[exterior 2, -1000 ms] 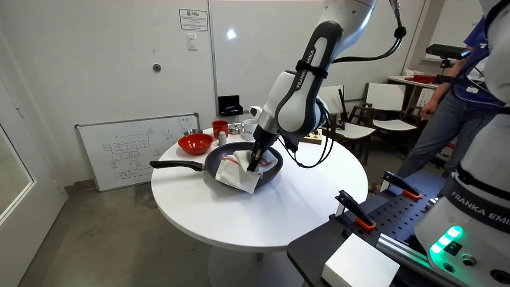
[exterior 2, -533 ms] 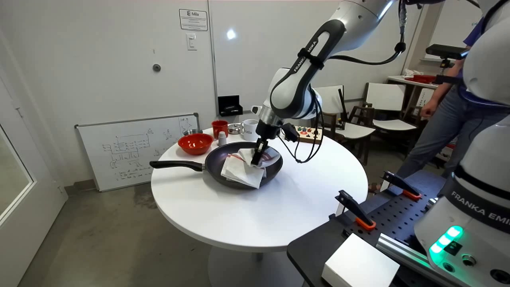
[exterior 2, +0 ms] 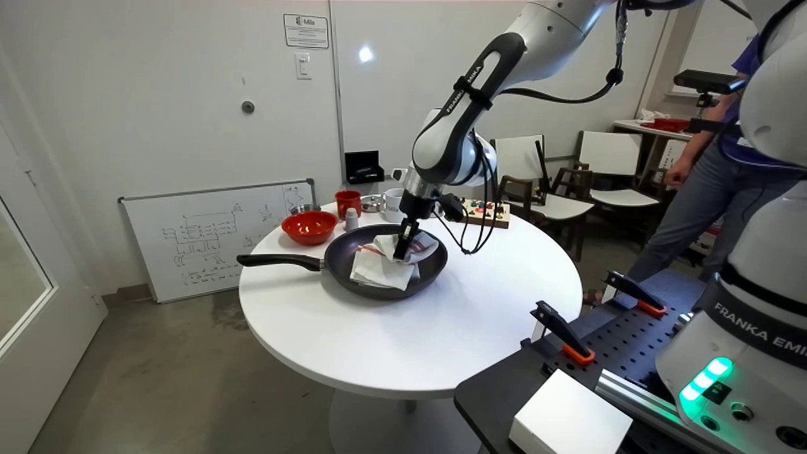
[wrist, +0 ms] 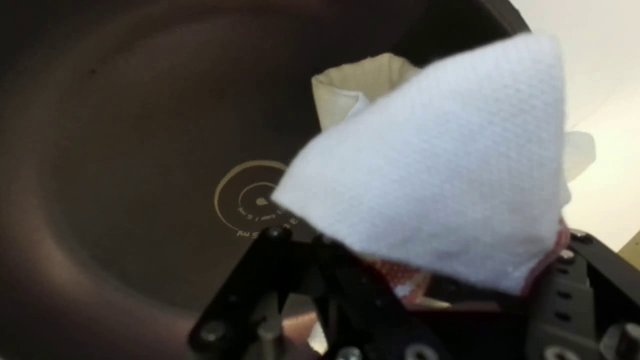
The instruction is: Wipe the pan with the dish cloth
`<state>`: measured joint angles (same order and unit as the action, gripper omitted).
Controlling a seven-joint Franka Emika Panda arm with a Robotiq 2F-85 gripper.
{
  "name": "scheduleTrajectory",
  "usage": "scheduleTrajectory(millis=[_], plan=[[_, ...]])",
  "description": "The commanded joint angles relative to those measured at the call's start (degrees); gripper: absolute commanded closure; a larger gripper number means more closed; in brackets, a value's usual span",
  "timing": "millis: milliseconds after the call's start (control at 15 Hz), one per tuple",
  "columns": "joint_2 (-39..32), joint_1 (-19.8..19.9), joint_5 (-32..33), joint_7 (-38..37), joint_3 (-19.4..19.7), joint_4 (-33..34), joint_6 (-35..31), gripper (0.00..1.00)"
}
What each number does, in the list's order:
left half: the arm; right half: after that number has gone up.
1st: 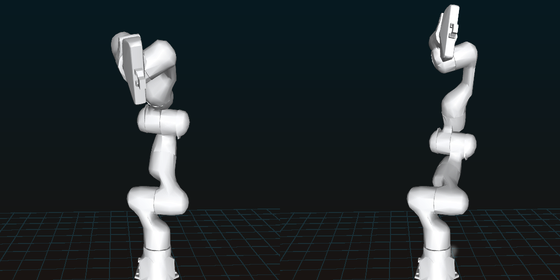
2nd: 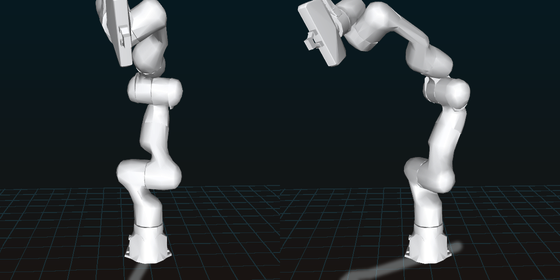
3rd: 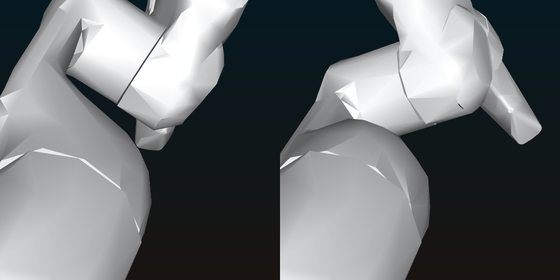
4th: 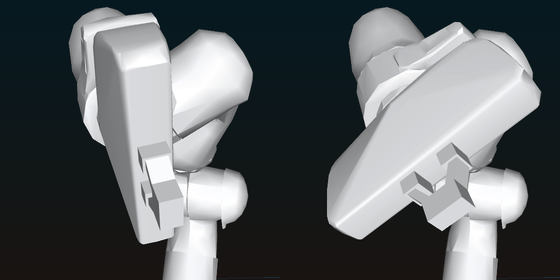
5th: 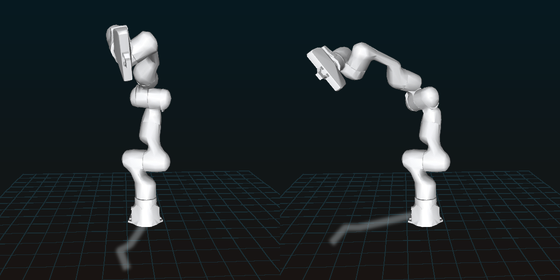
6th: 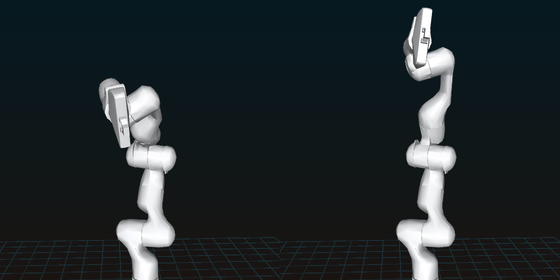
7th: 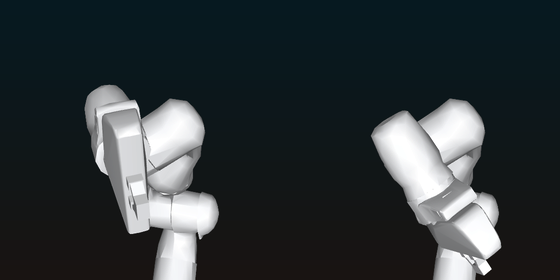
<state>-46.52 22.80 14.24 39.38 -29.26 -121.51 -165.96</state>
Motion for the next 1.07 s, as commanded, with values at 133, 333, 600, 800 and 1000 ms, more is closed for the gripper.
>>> scheduleTrajectory(millis=[133,333,600,800,1000], plan=[[-0.3,-15.5,1.0,-5.4,13.5,0.8,-9.9,0.99],[-0.5,-22.9,2.0,-10.1,20.3,0.8,-14.0,0.99],[-0.9,-31.7,3.4,-15.4,28.5,0.1,-17.6,1.0],[-2.9,-35.0,3.3,-17.6,31.4,0.4,-17.9,0.99],[-5.3,-36.9,3.0,-19.2,33.0,0.9,-18.4,1.0]])
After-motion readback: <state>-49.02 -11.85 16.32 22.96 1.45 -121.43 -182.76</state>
